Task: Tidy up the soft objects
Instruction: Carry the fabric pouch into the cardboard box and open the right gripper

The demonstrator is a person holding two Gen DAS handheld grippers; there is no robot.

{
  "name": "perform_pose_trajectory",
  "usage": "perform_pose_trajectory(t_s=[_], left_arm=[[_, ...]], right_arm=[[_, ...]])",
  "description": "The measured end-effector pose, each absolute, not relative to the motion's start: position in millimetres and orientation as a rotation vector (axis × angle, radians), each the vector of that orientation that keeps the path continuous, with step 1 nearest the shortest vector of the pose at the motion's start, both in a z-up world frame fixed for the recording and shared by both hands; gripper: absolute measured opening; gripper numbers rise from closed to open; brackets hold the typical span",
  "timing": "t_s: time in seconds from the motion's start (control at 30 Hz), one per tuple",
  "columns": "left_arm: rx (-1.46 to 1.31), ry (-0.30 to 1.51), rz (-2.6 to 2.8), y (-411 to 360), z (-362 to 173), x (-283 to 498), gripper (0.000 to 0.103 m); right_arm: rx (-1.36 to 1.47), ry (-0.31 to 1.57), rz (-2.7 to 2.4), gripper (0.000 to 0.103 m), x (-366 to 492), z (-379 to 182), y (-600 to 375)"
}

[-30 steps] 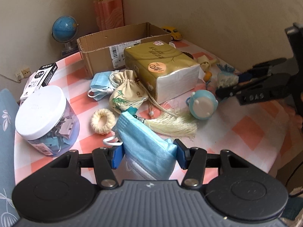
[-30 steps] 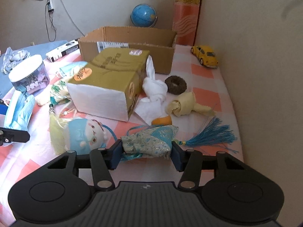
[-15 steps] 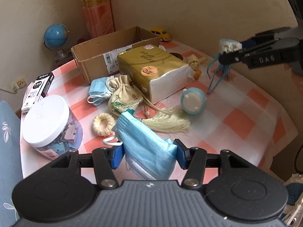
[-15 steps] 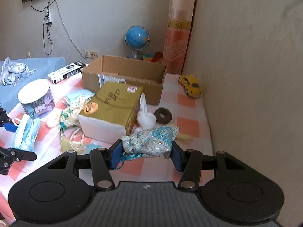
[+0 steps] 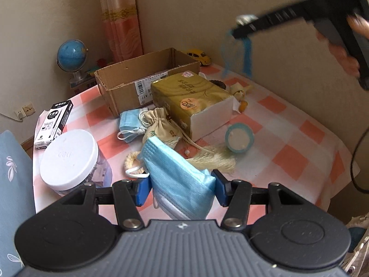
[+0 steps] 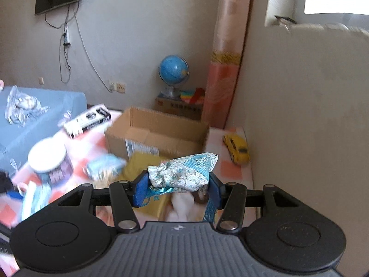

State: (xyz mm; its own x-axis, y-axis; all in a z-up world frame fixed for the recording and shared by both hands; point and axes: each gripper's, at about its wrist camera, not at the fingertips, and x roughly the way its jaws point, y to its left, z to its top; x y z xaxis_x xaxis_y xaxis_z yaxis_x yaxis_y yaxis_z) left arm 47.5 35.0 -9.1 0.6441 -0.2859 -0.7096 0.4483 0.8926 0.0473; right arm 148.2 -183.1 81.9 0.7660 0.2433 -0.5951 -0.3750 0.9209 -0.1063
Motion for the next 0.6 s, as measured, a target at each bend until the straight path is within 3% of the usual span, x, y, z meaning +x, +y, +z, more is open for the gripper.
perform_pose_trajectory(t_s=[0.6], left_arm=[[0.127,0.755,-0.353,45,-16,65,0.055]], right_arm=[[-0.162,0.720,0.404,0.058,307,98,-107]])
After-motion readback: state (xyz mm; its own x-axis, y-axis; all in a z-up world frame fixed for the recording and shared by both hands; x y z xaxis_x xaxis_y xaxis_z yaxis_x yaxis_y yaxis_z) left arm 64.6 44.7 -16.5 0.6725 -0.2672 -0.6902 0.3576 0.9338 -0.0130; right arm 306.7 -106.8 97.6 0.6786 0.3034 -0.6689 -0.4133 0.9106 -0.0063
